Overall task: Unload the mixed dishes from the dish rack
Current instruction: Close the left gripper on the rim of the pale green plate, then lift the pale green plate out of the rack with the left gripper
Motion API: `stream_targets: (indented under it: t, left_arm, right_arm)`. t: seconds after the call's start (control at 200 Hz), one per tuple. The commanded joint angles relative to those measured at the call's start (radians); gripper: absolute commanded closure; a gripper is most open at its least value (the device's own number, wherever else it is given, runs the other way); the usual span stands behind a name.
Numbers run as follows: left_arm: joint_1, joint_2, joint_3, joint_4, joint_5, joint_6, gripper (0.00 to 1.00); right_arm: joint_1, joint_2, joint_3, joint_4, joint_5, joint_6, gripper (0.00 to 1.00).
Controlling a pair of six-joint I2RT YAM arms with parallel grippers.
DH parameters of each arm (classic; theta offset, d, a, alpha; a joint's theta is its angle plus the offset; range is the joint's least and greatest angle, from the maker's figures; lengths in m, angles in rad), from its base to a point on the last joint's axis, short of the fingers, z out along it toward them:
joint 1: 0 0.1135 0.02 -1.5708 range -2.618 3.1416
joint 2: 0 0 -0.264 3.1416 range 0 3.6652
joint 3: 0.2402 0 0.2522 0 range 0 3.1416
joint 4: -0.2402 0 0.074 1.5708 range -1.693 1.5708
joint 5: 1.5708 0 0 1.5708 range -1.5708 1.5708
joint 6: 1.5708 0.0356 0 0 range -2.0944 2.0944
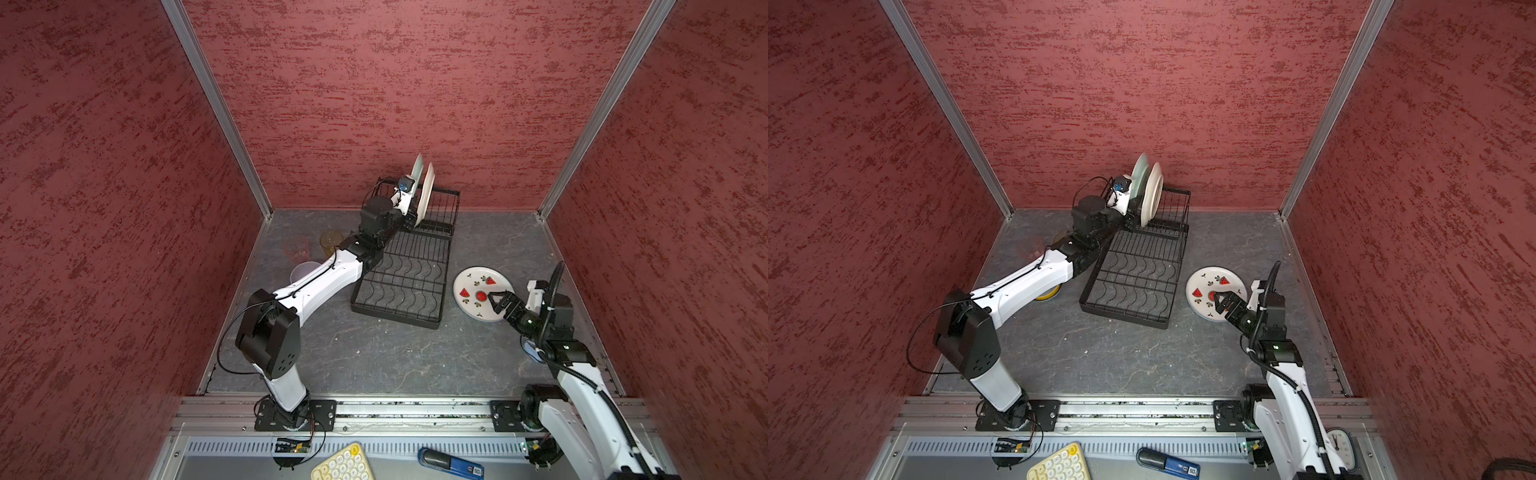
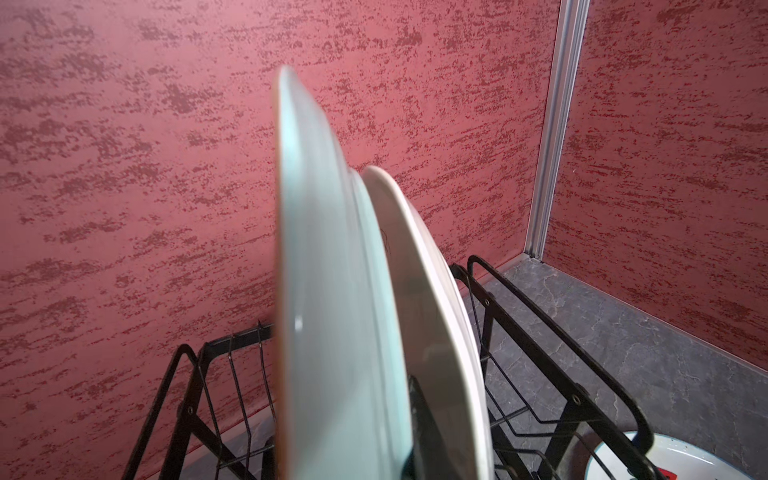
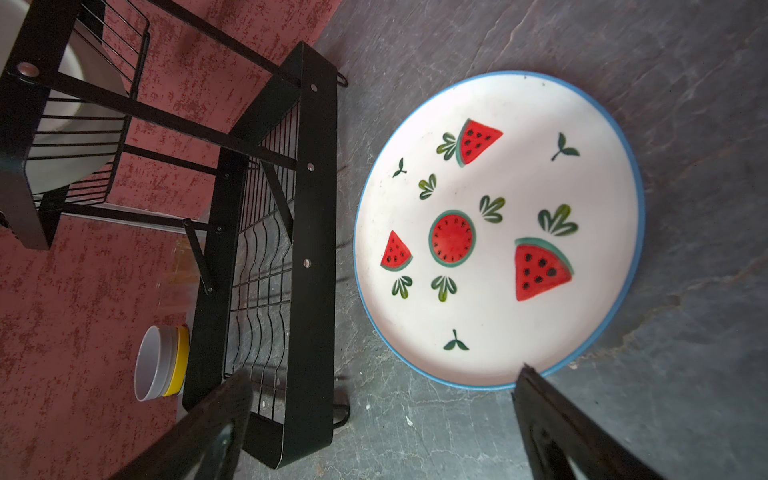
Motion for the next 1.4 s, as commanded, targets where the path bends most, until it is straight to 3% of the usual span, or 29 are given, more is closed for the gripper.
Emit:
stream_targets:
  t: [0.0, 0.526, 0.656, 1.082, 1.398]
  left_arm:
    - [0.008, -0.078, 0.020, 0.165, -0.053, 0.059, 1.00]
    - [-0.033, -0.202, -0.070, 0.232, -0.084, 0.137, 1.00]
    - [-0.065, -0.276, -0.079, 0.163, -0.093, 0.073, 1.00]
    - [-0.450, -0.437, -0.253, 0.214, -0.268, 0.225, 1.00]
    - [-0.630, -0.450, -0.334, 0.205, -0.392, 0.340, 1.00]
  right_arm:
    - [-0.004, -0.006, 0.001, 0.030, 0.005, -0.003, 0.01]
    - [-0.004, -0.027, 0.027, 0.012, -0.002, -0.004, 0.01]
    - [-0.004, -0.039, 0.040, 0.003, -0.010, -0.007, 0.01]
    - [-0.003, -0.093, 0.054, -0.005, -0.060, 0.013, 0.01]
    - [-0.003, -0.141, 0.067, -0.013, -0.117, 0.059, 0.01]
